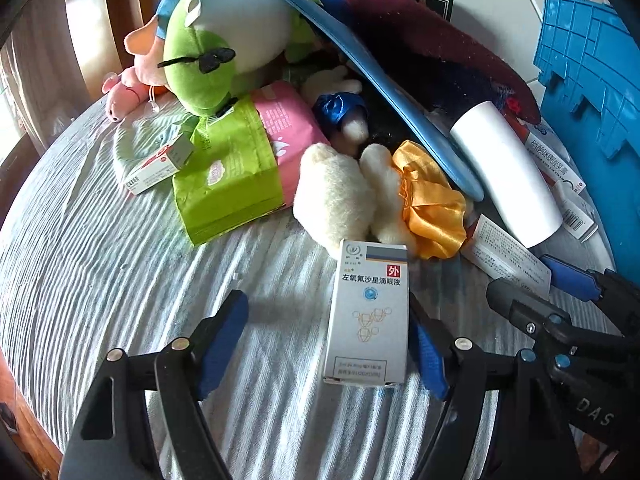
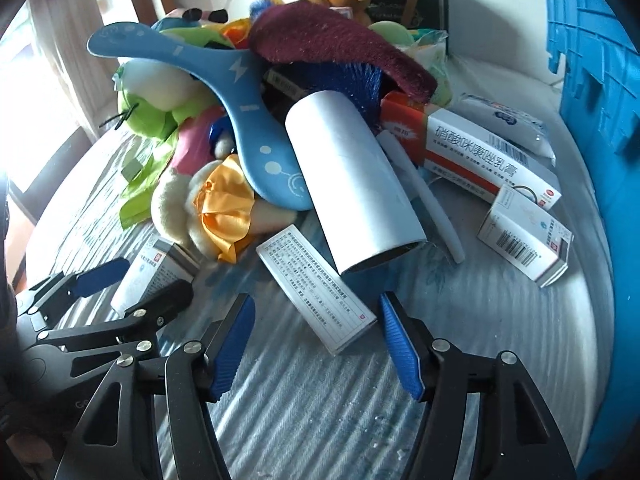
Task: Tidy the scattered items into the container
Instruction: 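Grasp a white medicine box with the left gripper while the right grasps a leaflet, then carry the medicine box and leaflet into the blue bin and release, then withdraw both grippers from the bin back toward the bed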
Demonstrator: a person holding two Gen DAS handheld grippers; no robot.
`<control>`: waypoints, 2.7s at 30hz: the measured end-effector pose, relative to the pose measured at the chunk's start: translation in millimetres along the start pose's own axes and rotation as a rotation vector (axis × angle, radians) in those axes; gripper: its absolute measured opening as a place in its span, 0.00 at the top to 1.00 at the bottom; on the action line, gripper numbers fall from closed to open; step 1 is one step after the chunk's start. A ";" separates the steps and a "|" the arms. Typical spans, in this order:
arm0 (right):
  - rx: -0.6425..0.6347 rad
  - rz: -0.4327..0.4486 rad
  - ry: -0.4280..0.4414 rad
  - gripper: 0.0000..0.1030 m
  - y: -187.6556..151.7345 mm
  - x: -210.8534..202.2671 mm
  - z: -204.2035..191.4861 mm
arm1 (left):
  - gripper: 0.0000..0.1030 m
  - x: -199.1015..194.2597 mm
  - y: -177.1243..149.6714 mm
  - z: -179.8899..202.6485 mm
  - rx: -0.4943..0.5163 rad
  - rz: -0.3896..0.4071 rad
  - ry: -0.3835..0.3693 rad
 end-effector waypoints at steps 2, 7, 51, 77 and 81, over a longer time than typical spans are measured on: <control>-0.027 0.010 -0.070 0.66 -0.6 -1.8 -1.1 | 0.55 -4.2 -0.4 2.9 0.007 0.006 -0.015; -0.030 0.018 -0.080 0.69 -24.9 -8.8 -21.6 | 0.70 -8.7 -11.5 8.8 0.041 0.003 -0.052; 0.067 0.460 -0.590 0.69 205.7 -370.3 369.3 | 0.70 -275.8 273.5 438.4 0.308 0.329 -0.335; 0.250 -0.092 -0.304 0.69 112.5 -187.5 460.3 | 0.70 -59.3 153.4 479.1 0.454 -0.327 -0.071; 0.263 -0.081 -0.312 0.69 117.8 -192.6 463.8 | 0.66 -61.5 155.2 481.7 0.440 -0.330 -0.091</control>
Point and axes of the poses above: each gripper's, at about its wrist camera, not at the fingertips, and x roughly the way its jaws point, z to its right, y to its top, the point moved 8 cm from there along x, roughly the way its jaws point, and after that the axes turned 3 degrees about z, right-handed, at the moved point
